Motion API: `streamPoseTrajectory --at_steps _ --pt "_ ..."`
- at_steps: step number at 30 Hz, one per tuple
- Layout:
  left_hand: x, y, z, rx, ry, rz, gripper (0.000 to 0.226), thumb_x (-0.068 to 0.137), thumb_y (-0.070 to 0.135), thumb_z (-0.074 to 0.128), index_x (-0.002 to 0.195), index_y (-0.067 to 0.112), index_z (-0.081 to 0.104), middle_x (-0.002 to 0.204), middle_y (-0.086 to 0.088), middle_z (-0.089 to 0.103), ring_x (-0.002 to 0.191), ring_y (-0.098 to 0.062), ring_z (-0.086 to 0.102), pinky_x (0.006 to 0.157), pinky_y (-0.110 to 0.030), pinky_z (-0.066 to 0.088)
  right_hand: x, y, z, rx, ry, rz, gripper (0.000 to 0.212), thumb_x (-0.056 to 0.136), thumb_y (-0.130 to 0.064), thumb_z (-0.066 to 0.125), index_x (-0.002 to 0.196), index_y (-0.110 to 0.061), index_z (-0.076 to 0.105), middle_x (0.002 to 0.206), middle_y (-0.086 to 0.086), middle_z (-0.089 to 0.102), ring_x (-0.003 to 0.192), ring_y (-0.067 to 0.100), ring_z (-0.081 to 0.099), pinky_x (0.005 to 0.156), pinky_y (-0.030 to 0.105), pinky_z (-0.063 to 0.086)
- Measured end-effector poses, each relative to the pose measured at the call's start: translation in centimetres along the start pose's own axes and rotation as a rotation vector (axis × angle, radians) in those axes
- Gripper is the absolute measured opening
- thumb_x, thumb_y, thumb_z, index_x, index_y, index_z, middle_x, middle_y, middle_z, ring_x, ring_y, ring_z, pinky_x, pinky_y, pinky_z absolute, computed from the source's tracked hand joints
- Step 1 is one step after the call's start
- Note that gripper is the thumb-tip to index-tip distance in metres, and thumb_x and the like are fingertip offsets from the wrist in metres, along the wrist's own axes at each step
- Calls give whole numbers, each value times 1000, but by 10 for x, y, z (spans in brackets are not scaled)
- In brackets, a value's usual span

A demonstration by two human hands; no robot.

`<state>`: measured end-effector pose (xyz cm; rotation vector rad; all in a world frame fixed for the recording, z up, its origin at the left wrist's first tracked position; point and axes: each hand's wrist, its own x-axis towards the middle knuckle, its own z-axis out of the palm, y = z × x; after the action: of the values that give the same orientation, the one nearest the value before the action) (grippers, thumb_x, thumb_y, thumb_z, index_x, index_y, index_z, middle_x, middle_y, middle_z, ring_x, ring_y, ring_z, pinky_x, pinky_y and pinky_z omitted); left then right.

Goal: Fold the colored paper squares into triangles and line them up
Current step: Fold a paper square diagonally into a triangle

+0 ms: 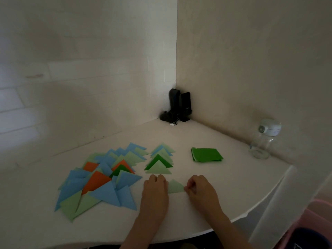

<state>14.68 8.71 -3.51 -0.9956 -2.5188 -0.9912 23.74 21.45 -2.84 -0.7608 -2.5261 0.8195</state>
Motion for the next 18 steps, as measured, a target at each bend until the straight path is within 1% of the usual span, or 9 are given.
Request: streamPoseTrajectory --at_steps 1,2,3,5,7,10,14,16,18 --pt "0 5 0 5 -39 -18 7 92 18 57 94 12 58 94 -7 53 84 -25 53 68 -34 42 0 0 0 -11 2 -4 40 86 -22 63 66 -39 32 83 -9 45 74 13 50 72 26 41" --pt "-1 9 0 22 -81 -45 17 94 28 53 105 14 55 103 -5 50 93 -23 50 76 -31 41 0 0 0 -19 5 -8 40 86 -23 62 66 -39 31 83 -9 45 73 12 49 72 26 40" --pt "0 10 0 46 -123 -68 25 94 33 53 111 16 51 109 -3 46 97 -20 48 80 -29 40 0 0 1 -26 6 -12 40 86 -23 62 66 -39 31 84 -9 44 73 12 48 72 26 40" --pt "2 13 1 47 -159 -99 33 90 35 58 115 18 47 113 -2 43 97 -19 49 81 -27 41 -1 0 1 -33 6 -15 39 86 -23 61 67 -38 31 85 -9 45 74 12 48 73 27 40" --pt "3 14 2 3 -169 -127 32 87 32 63 113 18 49 111 -2 46 95 -18 51 80 -26 42 -1 2 1 -37 7 -21 31 87 -23 60 71 -36 37 87 -9 45 76 13 51 74 27 41" --pt "3 10 6 -76 -161 -133 24 88 27 62 109 19 53 105 1 54 95 -15 51 79 -24 39 -1 4 2 -45 21 -37 18 87 -24 60 79 -29 44 87 -9 45 79 17 54 73 27 39" --pt "1 2 7 -94 -93 -55 9 87 22 61 96 24 58 92 8 59 87 -16 49 74 -28 38 1 7 2 -23 17 -53 21 85 -24 61 76 -30 43 86 -8 47 75 13 51 72 26 41" --pt "9 -7 1 -136 -36 -76 10 84 18 65 91 24 63 84 8 63 83 -17 52 72 -32 42 5 10 -4 18 -50 -61 27 83 -24 64 73 -34 42 86 -7 51 74 9 50 70 22 41" --pt "23 -19 -7 -155 25 -110 12 83 15 68 92 23 66 81 7 65 82 -18 56 73 -35 46 12 12 -13 67 -95 -65 22 81 -24 67 77 -35 48 88 -7 56 70 4 50 68 17 41"
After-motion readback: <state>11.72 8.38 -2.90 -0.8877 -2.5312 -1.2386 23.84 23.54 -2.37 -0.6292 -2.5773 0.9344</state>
